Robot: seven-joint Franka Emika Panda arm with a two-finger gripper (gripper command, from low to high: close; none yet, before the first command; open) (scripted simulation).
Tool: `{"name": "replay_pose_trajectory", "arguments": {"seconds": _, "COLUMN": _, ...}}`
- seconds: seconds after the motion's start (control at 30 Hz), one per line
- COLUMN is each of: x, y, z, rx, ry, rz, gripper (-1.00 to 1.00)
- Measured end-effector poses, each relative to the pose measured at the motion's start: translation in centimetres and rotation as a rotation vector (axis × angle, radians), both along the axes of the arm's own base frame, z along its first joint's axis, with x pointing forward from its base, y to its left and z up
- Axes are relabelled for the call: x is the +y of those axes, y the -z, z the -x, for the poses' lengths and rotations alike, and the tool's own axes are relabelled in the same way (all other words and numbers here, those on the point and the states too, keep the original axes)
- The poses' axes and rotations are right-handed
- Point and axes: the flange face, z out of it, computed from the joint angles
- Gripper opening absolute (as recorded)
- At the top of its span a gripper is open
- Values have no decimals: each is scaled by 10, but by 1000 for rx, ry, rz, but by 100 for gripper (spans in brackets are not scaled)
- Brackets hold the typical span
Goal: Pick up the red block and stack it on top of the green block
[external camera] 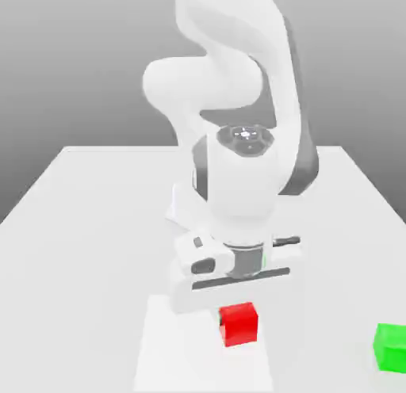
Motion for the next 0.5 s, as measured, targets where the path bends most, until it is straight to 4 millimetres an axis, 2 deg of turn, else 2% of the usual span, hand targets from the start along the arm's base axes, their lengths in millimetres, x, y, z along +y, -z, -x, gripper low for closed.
{"name": "replay_pose_trajectory", "arguments": {"seconds": 0.13, "x": 95, "y": -16, "z": -13, "rx": 1, "ry": -338, "rz": 1, "gripper": -100}}
{"name": "replay_pose_trajectory", "arguments": {"seconds": 0.27, "x": 194, "y": -27, "z": -4, "rx": 1, "ry": -667, "rz": -1, "gripper": -100}}
{"name": "replay_pose_trajectory", "arguments": {"seconds": 0.3, "x": 209, "y": -19, "z": -2, "rx": 1, "ry": -715, "rz": -1, "gripper": -100}}
{"name": "replay_pose_trajectory", "arguments": {"seconds": 0.37, "x": 220, "y": 6, "z": 0, "rx": 1, "ry": -750, "rz": -1, "gripper": -100}}
{"name": "replay_pose_trajectory", "arguments": {"seconds": 0.4, "x": 222, "y": 20, "z": 1, "rx": 0, "ry": -757, "rz": -1, "gripper": 100}}
{"name": "replay_pose_trajectory", "arguments": {"seconds": 0.5, "x": 222, "y": 20, "z": 1, "rx": 0, "ry": -757, "rz": -1, "gripper": 100}}
